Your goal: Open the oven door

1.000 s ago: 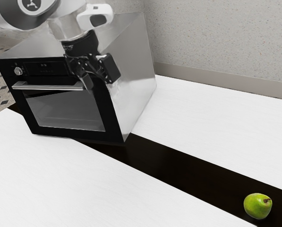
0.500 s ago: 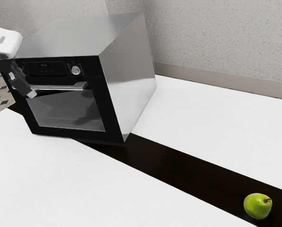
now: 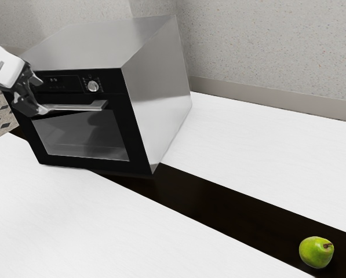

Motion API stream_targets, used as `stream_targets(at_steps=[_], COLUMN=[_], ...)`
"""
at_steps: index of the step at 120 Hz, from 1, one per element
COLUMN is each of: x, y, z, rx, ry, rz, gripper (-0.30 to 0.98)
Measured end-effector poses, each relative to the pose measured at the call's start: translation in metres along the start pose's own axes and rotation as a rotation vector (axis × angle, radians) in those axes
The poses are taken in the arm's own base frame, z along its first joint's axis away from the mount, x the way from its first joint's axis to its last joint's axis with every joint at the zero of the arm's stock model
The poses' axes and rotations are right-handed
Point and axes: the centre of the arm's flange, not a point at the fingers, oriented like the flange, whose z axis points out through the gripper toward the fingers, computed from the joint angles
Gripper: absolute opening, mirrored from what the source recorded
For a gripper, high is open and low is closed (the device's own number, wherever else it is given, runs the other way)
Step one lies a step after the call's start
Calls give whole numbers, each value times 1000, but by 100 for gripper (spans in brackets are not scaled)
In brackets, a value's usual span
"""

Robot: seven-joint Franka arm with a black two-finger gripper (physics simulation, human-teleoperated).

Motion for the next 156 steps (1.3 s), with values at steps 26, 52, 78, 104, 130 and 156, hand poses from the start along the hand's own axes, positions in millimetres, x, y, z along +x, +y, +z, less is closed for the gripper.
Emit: stream_targets(at_steps=[26,52,78,104,130,156], x=[-9,-5,-6,-6,-5,-1], y=[6,6,9,13,19,27], z=[17,35,41,43,49,66], rx=[-5,-4,-13,-43,-92,-133], ry=[23,11,11,14,14,7], rz=[121,239,315,366,403,433], gripper=[69,69,69,69,69,70])
